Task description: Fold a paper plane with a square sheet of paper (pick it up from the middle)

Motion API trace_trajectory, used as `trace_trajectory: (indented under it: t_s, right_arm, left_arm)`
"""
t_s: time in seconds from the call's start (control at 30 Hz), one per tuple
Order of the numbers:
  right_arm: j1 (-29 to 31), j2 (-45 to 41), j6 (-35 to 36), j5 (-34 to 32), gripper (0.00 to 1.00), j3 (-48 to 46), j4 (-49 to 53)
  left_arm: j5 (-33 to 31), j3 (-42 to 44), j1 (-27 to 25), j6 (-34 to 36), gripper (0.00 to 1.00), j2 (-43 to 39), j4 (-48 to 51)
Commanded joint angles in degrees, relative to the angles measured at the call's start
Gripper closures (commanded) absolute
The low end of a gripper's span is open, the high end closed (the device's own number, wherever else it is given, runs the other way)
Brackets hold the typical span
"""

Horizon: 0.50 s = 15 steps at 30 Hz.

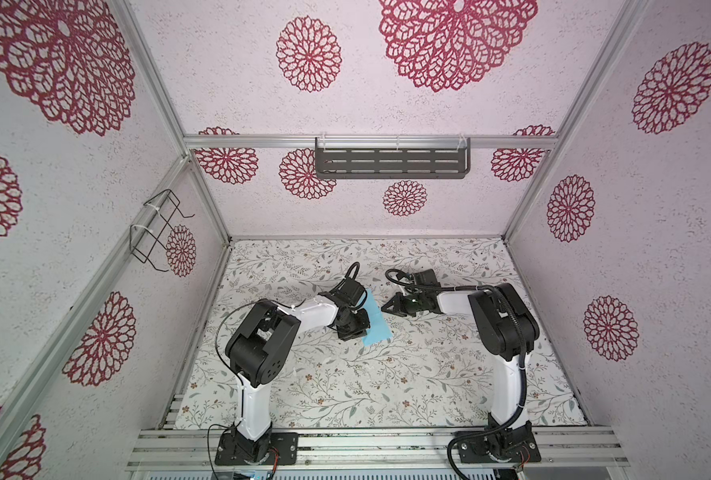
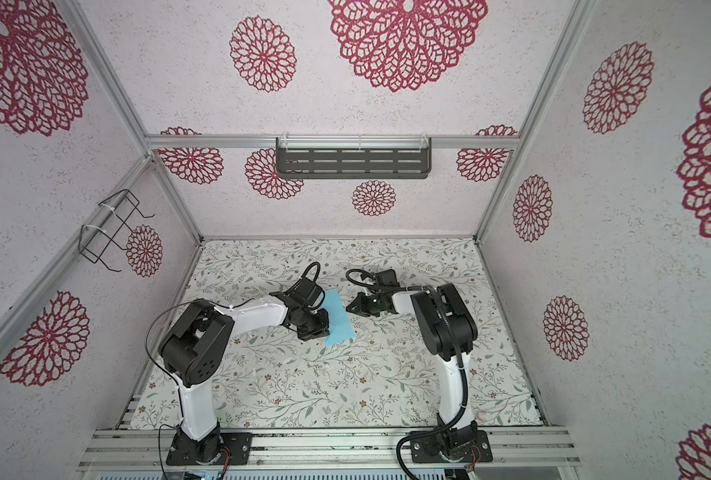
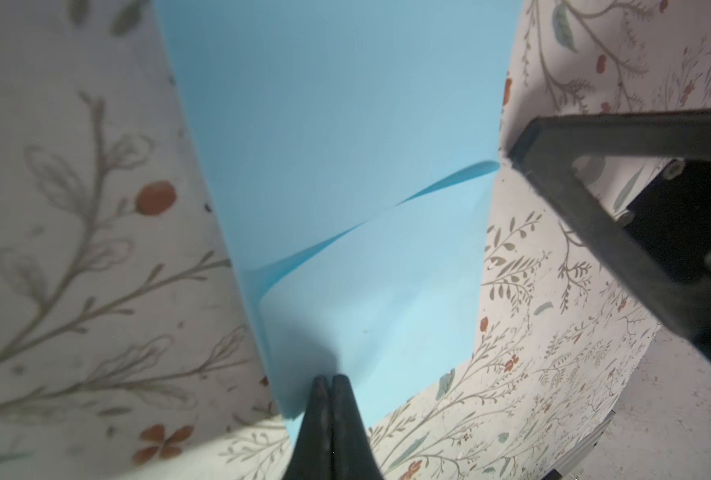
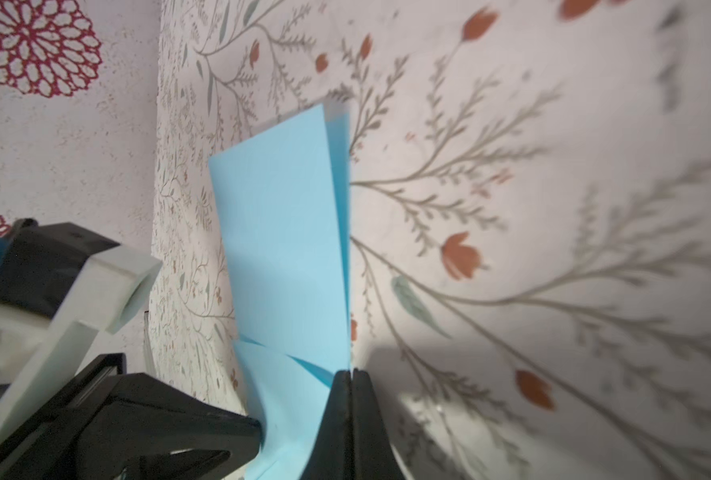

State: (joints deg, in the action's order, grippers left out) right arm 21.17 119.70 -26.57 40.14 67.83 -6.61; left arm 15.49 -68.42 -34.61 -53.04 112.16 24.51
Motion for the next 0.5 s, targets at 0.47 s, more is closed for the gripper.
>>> trace_trajectory:
  t_s: [0.47]
  right_arm:
    - [7.0,-5.0,-6.6,0.3,0.97,-6.7,-6.8]
  left_arm:
    - [-3.0,0.5,-0.2,1.3,1.00,2.1,4.2]
